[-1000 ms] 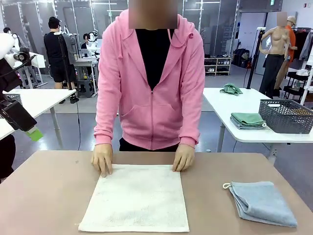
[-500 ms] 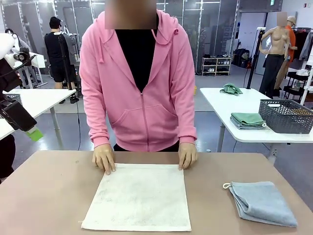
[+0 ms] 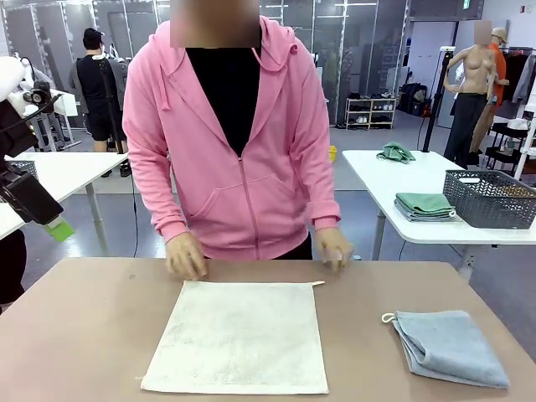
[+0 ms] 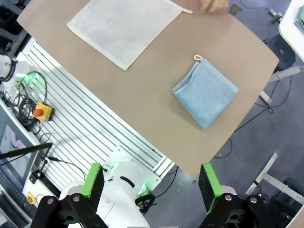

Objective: Fold the towels and place them in the basket.
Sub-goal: When a person lays out a Towel with hook on the table, fold it in half twice.

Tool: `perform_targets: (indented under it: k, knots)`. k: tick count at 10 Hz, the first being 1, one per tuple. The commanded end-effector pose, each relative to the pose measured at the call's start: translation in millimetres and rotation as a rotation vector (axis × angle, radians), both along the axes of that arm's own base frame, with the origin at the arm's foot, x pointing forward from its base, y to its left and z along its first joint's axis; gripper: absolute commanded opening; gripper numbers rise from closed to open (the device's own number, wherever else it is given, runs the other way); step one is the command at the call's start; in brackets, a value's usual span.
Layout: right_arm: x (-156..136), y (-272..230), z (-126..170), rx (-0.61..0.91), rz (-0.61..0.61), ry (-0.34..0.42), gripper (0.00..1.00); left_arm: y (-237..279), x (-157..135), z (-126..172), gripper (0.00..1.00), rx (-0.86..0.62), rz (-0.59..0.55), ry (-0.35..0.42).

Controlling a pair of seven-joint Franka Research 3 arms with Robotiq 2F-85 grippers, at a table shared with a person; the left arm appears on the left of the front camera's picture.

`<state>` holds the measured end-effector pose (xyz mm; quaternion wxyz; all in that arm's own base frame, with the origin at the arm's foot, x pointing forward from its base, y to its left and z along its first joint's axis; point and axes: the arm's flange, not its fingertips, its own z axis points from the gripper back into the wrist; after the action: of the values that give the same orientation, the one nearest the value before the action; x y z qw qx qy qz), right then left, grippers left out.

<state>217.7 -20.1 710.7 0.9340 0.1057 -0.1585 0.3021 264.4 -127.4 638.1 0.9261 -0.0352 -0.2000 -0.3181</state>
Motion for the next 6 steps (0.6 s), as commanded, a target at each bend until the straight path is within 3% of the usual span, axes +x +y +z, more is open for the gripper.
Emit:
perform_targets:
  k: [1, 6]
  knots:
    - [-2.1, 0.6, 3.4, 0.001, -0.002, 0.013, 1.00, -1.8, 0.7, 2.5, 0.90, -0.004, 0.006, -0.001]
    - [-2.1, 0.6, 3.4, 0.001, -0.002, 0.013, 1.00, -1.8, 0.7, 2.5, 0.90, -0.004, 0.006, -0.001]
